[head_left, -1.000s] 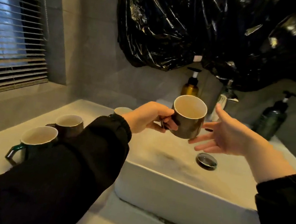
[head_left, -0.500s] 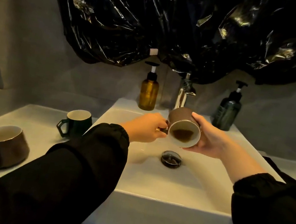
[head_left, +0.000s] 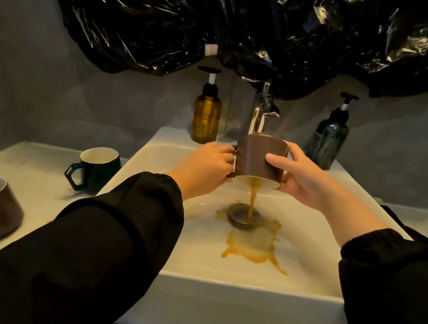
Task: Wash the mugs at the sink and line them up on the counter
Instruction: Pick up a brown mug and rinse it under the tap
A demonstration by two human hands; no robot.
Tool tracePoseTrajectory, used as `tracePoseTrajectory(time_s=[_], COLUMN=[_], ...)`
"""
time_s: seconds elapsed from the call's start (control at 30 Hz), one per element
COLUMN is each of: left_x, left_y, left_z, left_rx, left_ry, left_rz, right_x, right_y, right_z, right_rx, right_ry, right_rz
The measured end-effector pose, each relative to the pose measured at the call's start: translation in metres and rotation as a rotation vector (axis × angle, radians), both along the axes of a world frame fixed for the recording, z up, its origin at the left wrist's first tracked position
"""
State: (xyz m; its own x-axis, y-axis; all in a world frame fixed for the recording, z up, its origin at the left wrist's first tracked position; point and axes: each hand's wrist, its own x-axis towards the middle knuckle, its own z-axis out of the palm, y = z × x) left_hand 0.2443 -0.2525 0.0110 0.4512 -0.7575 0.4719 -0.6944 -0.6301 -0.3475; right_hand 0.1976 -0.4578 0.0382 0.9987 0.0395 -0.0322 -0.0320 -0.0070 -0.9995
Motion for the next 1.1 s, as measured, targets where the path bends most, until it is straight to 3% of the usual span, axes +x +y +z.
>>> tracePoseTrajectory(time_s=[0.33,0.5,0.57,0.7,0.87,0.97,1.1], left_x=[-0.005,-0.01,-0.017,-0.034,-0.04,-0.037,-0.028], left_y=[0.0,0.0,-0.001,-0.013,-0.013,-0.01,-0.016], left_z=[0.005,0.004,0.003,0.007,0.019,0.027,0.041], left_rx=[-0.004,-0.049,-0.133,-0.389,-0.717,-0.978,-1.422], left_ry=[-0.263,-0.218,-0.052,0.517,0.937,1.065,1.294], left_rz=[0.015,-0.015,-0.064,0.023,-0.032,-0.064,-0.001], right_x=[-0.009,-0.011,-0.007,-0.004,-0.005,-0.004,0.001], right_y=[-0.002,-0.006,-0.009,-0.017,-0.019,-0.014,0.006], right_z=[0.009,0.011,0.008,0.001,0.003,0.009,0.022], right_rx=[-0.116,-0.058,-0.054,0.0,-0.084,-0.151,-0.428], right_ry=[-0.236,-0.134,0.04,0.331,0.391,0.371,0.267], right_rz=[0.074,0.057,0.028,0.001,0.027,-0.01,-0.168])
